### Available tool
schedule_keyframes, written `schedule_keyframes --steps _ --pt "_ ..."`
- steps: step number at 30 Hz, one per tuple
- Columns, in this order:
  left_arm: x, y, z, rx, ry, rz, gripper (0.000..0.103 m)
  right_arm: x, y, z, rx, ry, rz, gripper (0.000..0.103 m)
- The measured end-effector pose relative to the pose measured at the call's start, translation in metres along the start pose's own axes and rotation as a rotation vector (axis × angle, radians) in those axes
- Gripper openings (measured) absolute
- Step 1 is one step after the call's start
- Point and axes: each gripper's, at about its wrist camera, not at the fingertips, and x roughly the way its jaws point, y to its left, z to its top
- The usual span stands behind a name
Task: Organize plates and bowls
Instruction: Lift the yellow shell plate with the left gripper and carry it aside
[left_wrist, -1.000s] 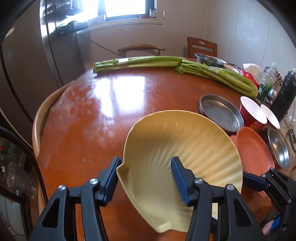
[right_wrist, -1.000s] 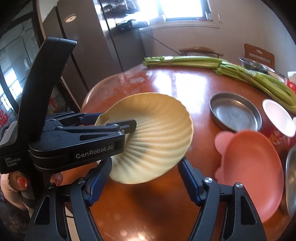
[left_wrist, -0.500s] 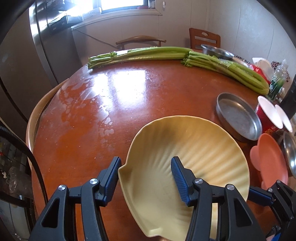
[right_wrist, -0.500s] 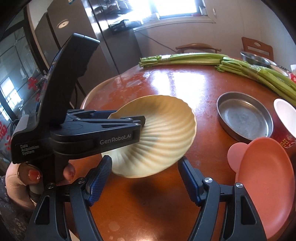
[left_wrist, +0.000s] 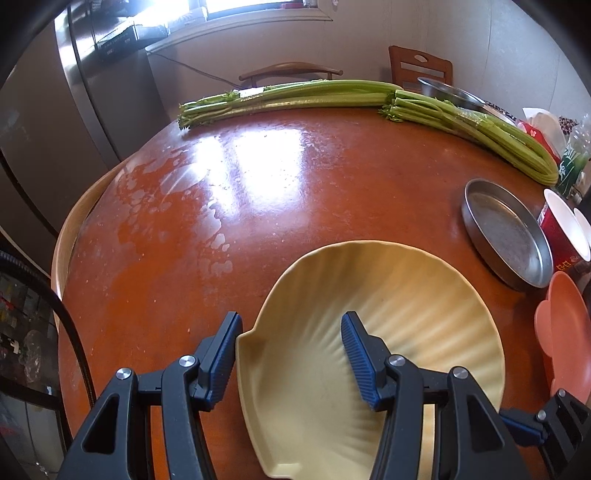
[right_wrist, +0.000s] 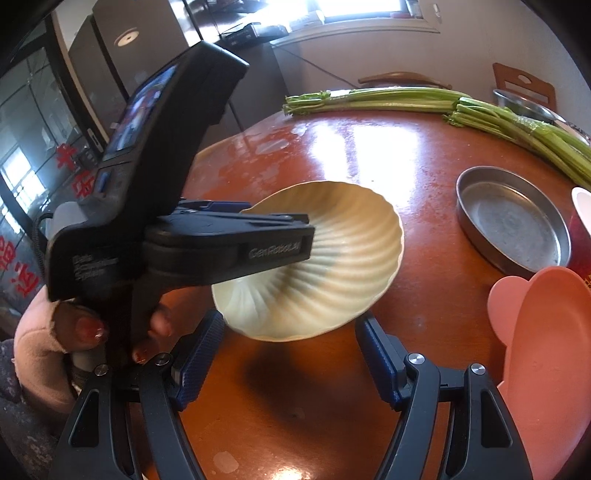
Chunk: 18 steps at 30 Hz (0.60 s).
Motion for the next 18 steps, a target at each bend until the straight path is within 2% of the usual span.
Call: schedule_keyframes --steps 11,18 --pt "0.003 0.002 0.004 -0.01 -0.021 0.001 0.056 -0.007 0.003 -0.002 -0.015 -0.015 0.033 0.076" --pt "0.001 -0.007 0.003 0.017 -0.031 -0.005 0.056 -0.016 -0.003 -0.004 -0.004 -0.032 0.011 0.076"
